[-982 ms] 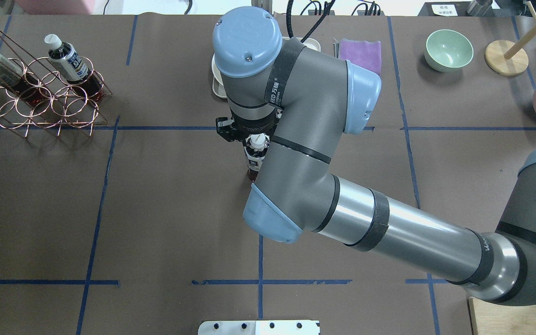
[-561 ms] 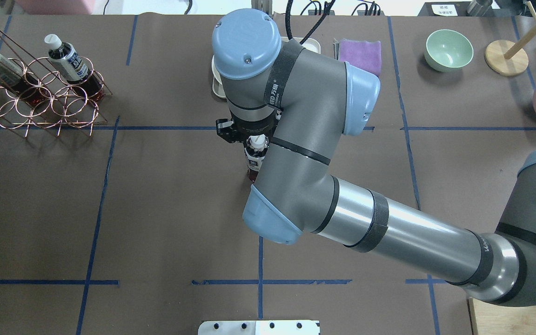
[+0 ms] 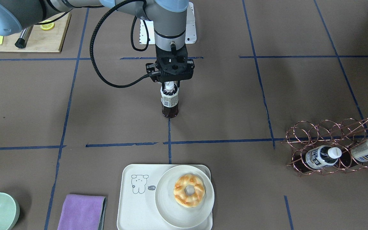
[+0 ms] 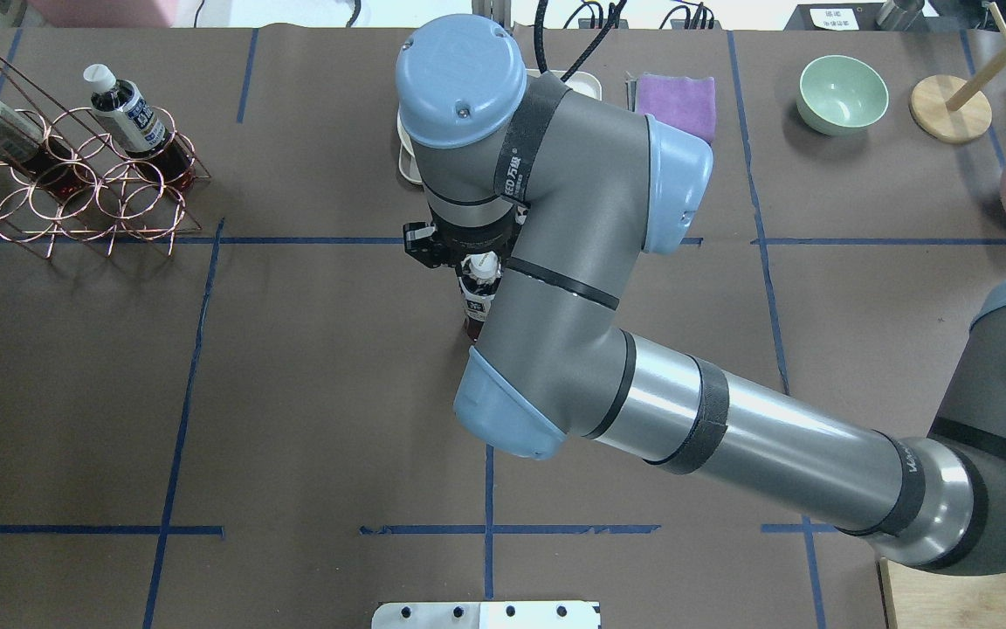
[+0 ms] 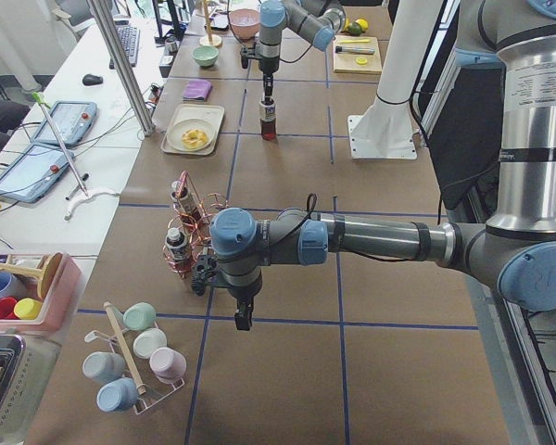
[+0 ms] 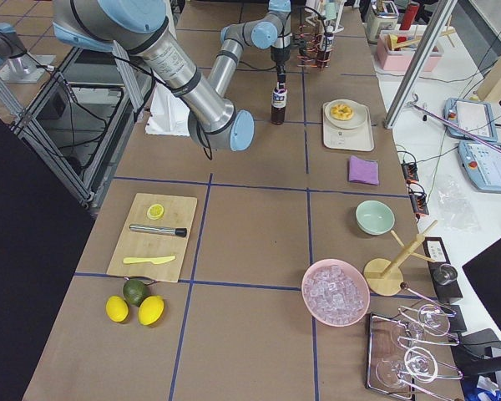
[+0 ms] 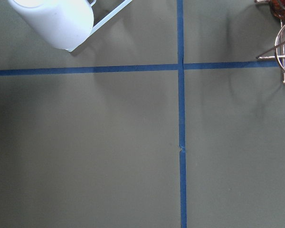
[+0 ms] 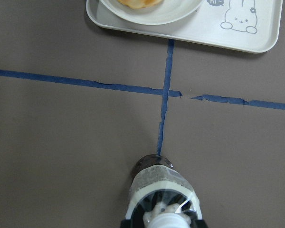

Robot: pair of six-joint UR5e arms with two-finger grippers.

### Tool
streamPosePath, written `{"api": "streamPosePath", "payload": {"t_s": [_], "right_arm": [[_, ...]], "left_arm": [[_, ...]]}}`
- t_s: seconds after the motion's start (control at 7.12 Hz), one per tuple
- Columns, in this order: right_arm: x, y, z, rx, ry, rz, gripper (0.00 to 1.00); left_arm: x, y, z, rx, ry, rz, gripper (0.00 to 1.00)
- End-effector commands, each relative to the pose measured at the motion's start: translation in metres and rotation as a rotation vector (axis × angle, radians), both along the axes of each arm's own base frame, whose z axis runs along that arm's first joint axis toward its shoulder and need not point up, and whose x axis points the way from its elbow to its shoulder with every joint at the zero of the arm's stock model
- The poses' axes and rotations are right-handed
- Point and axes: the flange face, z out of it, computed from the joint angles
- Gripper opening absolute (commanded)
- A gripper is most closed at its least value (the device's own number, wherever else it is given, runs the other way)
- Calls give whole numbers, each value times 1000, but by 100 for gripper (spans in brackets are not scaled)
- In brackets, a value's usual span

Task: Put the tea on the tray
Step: 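Close the right gripper around the bottle neck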

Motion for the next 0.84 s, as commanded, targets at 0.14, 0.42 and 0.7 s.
{"api": "streamPosePath", "payload": {"t_s": [0.14,0.42,0.7], "right_arm": [[0,-1,4,2,7,3,51],[1,-1,2,4,5,5,51],[1,-1,2,4,5,5,38]], "left_arm": [[0,-1,-1,3,0,0,100],[0,-1,-1,2,0,0,100],[0,-1,-1,2,0,-1,100]]}}
